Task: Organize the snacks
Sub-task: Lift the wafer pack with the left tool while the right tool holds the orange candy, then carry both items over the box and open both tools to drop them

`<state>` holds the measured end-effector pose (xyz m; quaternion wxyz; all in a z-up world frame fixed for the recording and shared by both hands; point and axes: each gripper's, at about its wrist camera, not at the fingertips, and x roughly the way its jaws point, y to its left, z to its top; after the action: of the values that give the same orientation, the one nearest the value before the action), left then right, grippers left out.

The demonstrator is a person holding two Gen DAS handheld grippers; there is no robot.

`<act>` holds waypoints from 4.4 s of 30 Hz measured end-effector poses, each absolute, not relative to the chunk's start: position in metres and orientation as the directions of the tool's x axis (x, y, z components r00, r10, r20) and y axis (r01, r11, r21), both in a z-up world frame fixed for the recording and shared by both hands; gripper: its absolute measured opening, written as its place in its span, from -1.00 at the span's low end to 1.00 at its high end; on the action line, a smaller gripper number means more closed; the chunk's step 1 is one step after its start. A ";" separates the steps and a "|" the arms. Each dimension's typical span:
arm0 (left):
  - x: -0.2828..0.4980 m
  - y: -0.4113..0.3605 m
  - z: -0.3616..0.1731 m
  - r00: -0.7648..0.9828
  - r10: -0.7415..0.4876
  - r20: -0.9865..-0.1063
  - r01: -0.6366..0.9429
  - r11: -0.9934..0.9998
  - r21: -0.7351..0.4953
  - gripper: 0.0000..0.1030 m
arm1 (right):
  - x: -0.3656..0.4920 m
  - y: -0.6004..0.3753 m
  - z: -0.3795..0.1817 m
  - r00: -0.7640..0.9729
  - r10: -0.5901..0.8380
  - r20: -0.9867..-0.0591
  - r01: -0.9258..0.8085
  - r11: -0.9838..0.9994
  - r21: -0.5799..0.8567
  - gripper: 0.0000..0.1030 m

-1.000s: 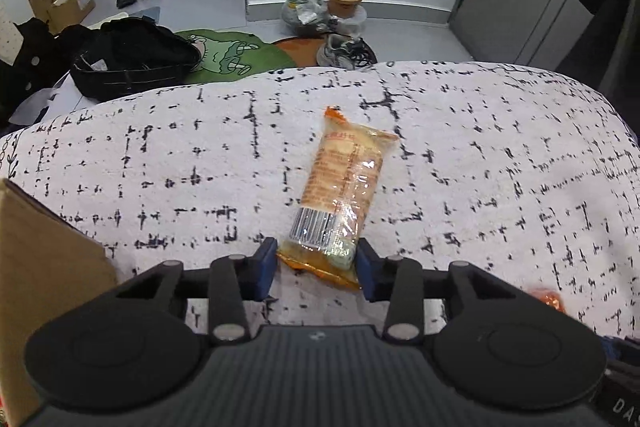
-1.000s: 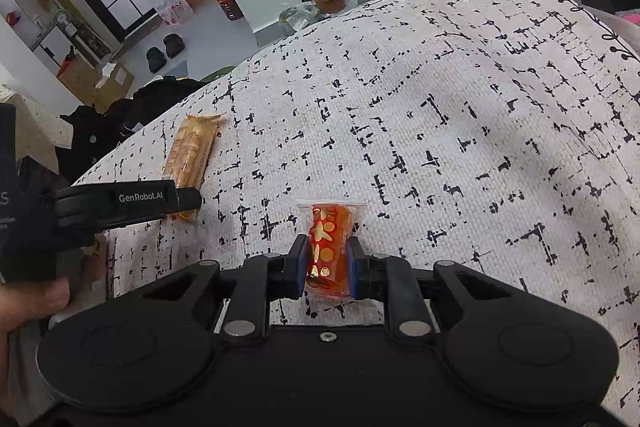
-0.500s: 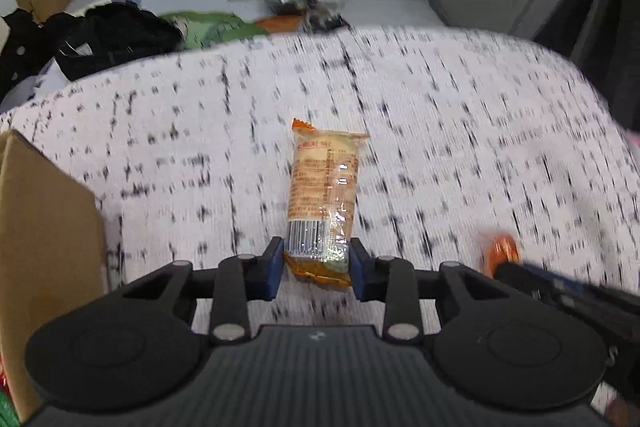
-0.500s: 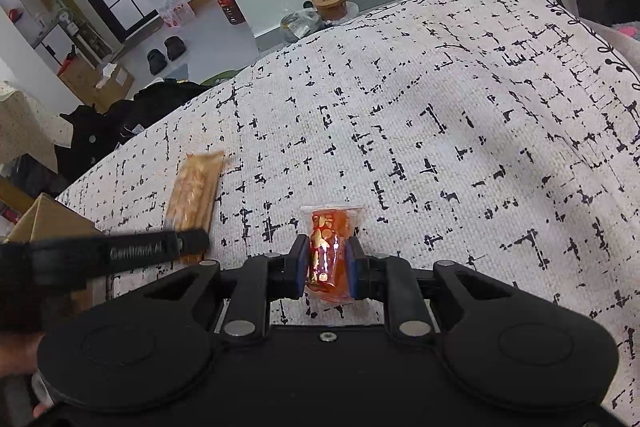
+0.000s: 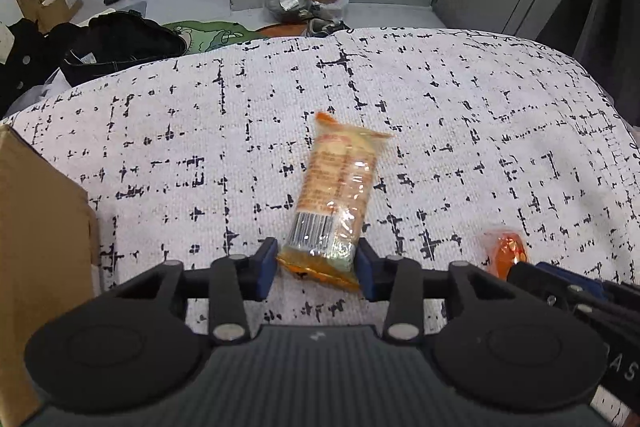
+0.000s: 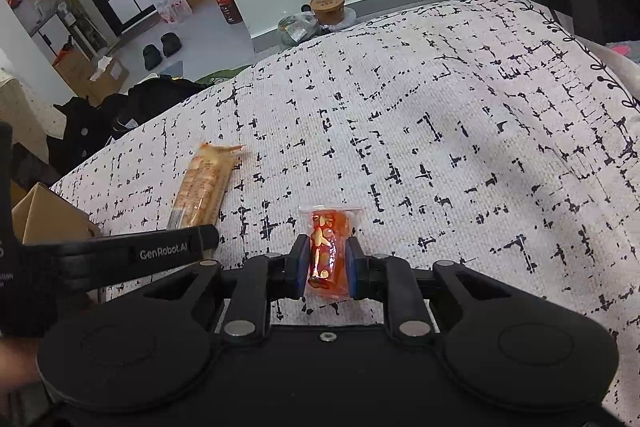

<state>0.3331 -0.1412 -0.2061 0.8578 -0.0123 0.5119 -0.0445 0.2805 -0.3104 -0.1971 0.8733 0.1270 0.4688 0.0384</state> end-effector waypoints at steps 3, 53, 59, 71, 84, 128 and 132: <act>0.328 -0.140 -0.200 0.481 -0.096 -0.872 0.062 0.995 -0.076 -0.36 | 0.279 -0.308 -0.194 0.566 0.180 -0.804 0.054 0.966 0.254 -0.64; 0.267 -0.091 -0.116 0.645 -0.156 -0.749 0.060 0.986 -0.154 -0.36 | 0.263 -0.258 -0.148 0.658 0.154 -0.737 -0.024 0.983 0.183 -0.65; 0.254 -0.076 -0.102 0.670 -0.165 -0.724 0.056 0.983 -0.172 -0.36 | 0.259 -0.246 -0.134 0.684 0.183 -0.706 -0.045 0.977 0.210 -0.65; 0.232 -0.024 -0.075 0.718 -0.128 -0.684 0.011 0.985 -0.173 -0.36 | 0.246 -0.202 -0.110 0.694 0.294 -0.657 -0.147 0.951 0.271 -0.65; 0.226 0.053 -0.088 0.692 -0.038 -0.721 -0.130 0.976 -0.176 -0.36 | 0.235 -0.152 -0.107 0.662 0.381 -0.646 -0.240 0.924 0.298 -0.65; 0.193 0.088 -0.095 0.666 -0.030 -0.745 -0.208 0.952 -0.224 0.45 | 0.215 -0.136 -0.107 0.607 0.408 -0.682 -0.303 0.912 0.276 0.21; 0.185 0.081 -0.088 0.667 -0.033 -0.744 -0.204 0.953 -0.225 0.50 | 0.210 -0.147 -0.100 0.593 0.413 -0.691 -0.305 0.910 0.281 0.20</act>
<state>0.1852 0.0813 -0.0883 0.9012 -0.1461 0.4054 0.0472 0.2101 -0.1468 -0.1004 0.8901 0.0667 0.4032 0.2018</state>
